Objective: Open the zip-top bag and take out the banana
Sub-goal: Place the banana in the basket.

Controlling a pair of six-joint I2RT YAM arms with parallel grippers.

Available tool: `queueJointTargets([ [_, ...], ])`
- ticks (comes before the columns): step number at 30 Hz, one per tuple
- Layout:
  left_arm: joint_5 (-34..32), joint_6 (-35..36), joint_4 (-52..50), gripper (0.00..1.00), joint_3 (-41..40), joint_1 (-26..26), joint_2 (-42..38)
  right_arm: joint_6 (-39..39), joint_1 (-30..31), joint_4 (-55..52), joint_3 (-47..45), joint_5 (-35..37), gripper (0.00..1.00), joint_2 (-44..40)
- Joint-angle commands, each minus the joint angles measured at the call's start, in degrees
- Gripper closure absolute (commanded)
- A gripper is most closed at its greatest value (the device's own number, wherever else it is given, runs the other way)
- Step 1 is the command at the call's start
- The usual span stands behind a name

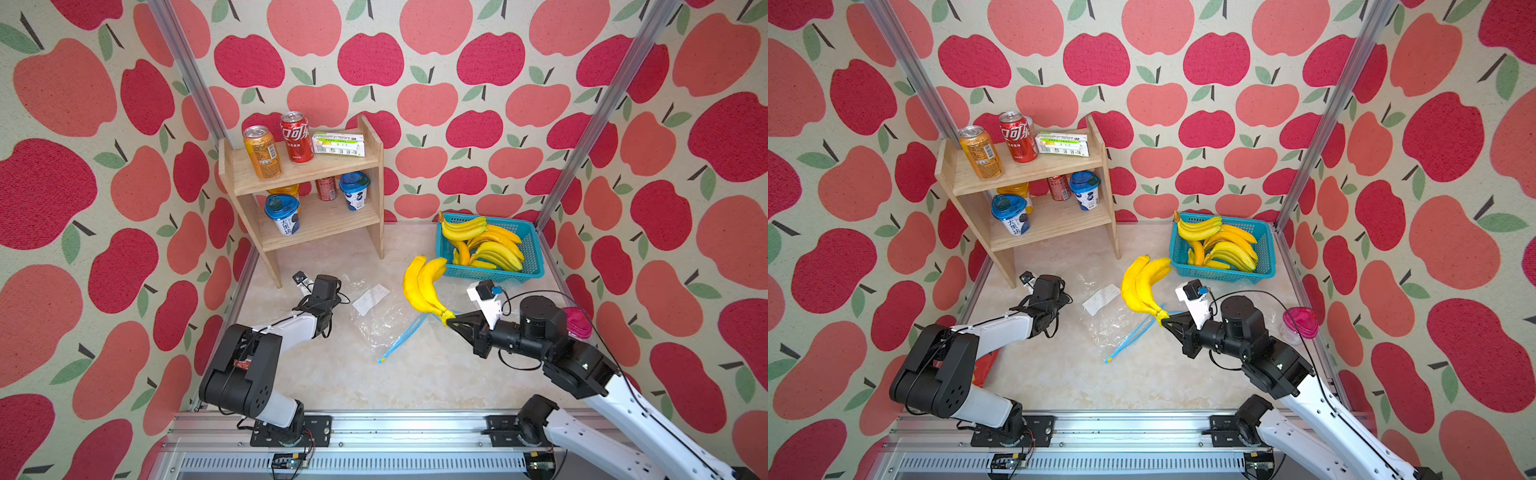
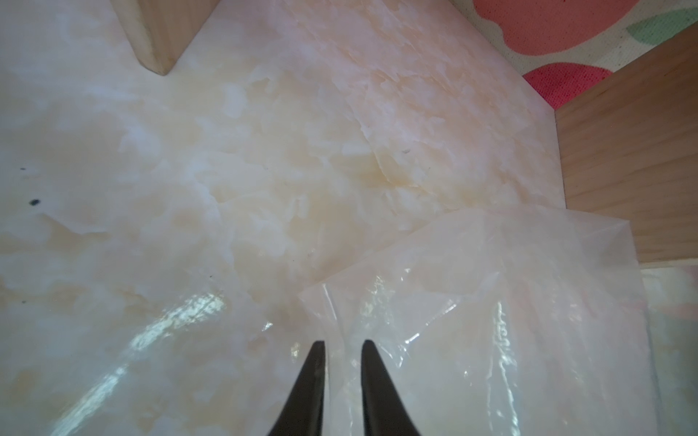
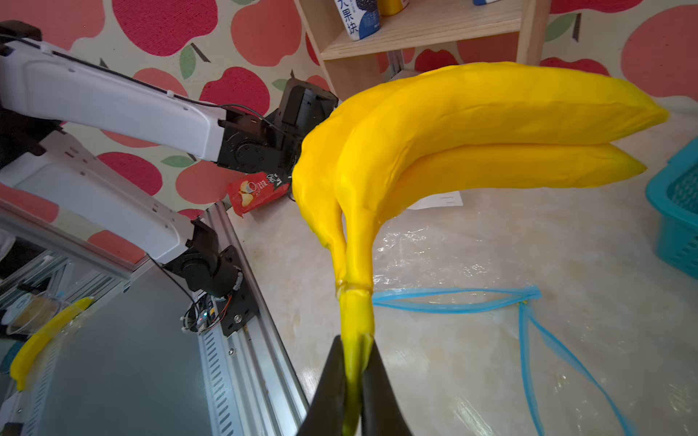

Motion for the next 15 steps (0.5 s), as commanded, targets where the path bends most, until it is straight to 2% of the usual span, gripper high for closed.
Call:
queueJointTargets([
  [1,-2.13,1.72,0.17,0.65,-0.43,-1.58,-2.22,-3.65,-0.76,3.29,1.93,15.69,1.0,0.7],
  [3,-3.43,2.15,-0.88,0.5,-0.26,-2.79,-3.06,-4.82,-1.36,5.66,1.98,20.8,1.0,2.49],
  [6,-4.05,1.17,-2.52,0.37,-0.71,-3.48,-3.93,-6.38,-3.57,6.48,3.49,23.89,1.0,6.58],
  [9,-4.27,0.07,-4.19,0.17,-1.91,-3.65,-5.33,-6.99,-5.63,7.37,4.56,26.43,1.0,9.05],
  [12,-5.07,0.18,-5.24,0.01,-3.27,-4.85,-7.58,-7.98,-8.49,11.59,3.66,30.62,1.0,9.48],
  [15,-6.45,1.74,-6.31,0.03,-3.44,-7.09,-9.58,-7.6,-14.35,14.56,3.52,26.8,0.99,11.77],
])
